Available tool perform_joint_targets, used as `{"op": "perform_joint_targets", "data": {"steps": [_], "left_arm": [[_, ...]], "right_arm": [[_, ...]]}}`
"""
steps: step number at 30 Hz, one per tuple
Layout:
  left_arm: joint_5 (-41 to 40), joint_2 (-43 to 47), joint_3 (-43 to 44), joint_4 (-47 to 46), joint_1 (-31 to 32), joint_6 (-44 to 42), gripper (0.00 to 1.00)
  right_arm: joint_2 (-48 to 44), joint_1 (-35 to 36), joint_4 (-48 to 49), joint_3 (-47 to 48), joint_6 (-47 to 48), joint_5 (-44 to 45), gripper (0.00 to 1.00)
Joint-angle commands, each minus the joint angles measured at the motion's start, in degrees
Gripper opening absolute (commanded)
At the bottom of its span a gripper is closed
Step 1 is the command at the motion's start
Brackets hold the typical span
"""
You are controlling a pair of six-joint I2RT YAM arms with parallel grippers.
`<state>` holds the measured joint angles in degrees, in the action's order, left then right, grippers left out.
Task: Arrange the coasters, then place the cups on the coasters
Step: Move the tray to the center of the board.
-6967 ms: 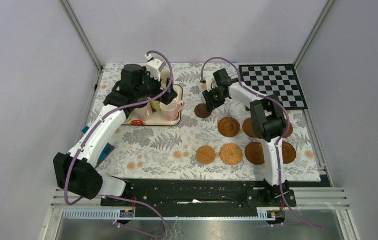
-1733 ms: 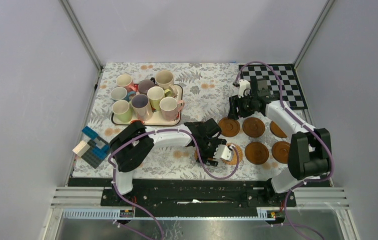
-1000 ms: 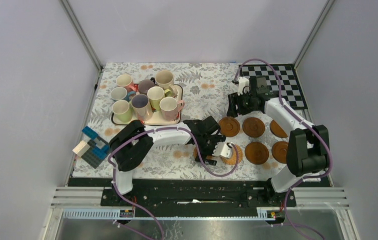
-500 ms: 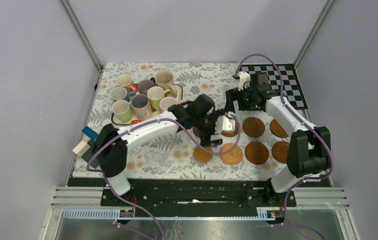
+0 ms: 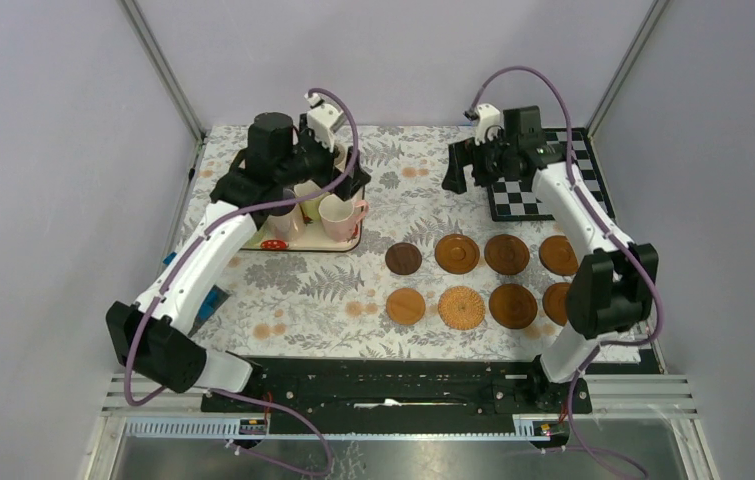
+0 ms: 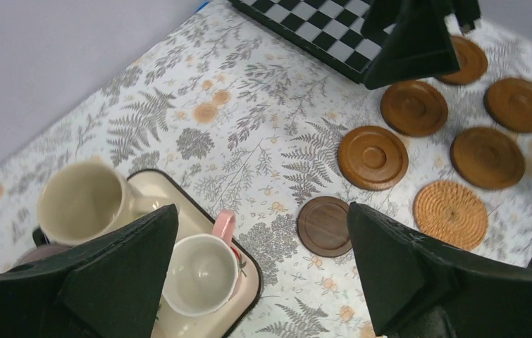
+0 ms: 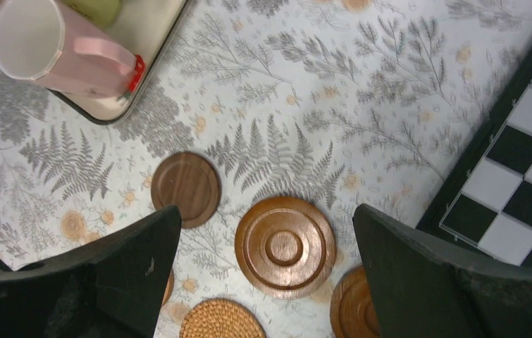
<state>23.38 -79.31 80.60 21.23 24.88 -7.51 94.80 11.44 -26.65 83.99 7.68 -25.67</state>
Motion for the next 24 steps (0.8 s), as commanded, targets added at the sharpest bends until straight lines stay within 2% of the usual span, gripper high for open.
{"op": "perform_joint_targets", "data": {"steps": [1, 4, 8, 12, 16, 19, 24], "left_arm": [[0.8, -4.9, 4.6, 3.8, -3.3, 12.7, 0.99], [0.6, -8.0, 9.7, 11.0, -6.4, 13.4, 0.99], [9.1, -5.4, 7.2, 14.4, -15.2, 10.1, 0.99], [17.6, -5.2, 8.7, 24.1, -19.9, -3.8, 0.99], [19.7, -2.9, 8.4, 31.4, -21.9, -15.7, 0.95], [19.4, -0.3, 4.7, 35.4, -24.4, -24.4, 0.88], [16.4, 1.8, -3.6, 41.1, -27.7, -42.1, 0.7]], "right_arm": [[7.7, -0.3, -10.3, 11.3, 6.1, -7.8, 0.99], [10.9, -0.2, -8.8, 11.2, 8.4, -11.4, 1.0], [13.8, -0.2, -8.0, 12.1, 9.4, -16.8, 1.0], [14.7, -0.1, -7.4, 11.9, 12.0, -16.9, 1.0], [15.6, -0.2, -7.6, 13.0, 12.2, -17.2, 1.0], [16.2, -0.1, -6.5, 13.1, 11.4, -16.8, 1.0], [17.0, -0.2, -8.8, 15.4, 11.4, -16.0, 1.0]]}}
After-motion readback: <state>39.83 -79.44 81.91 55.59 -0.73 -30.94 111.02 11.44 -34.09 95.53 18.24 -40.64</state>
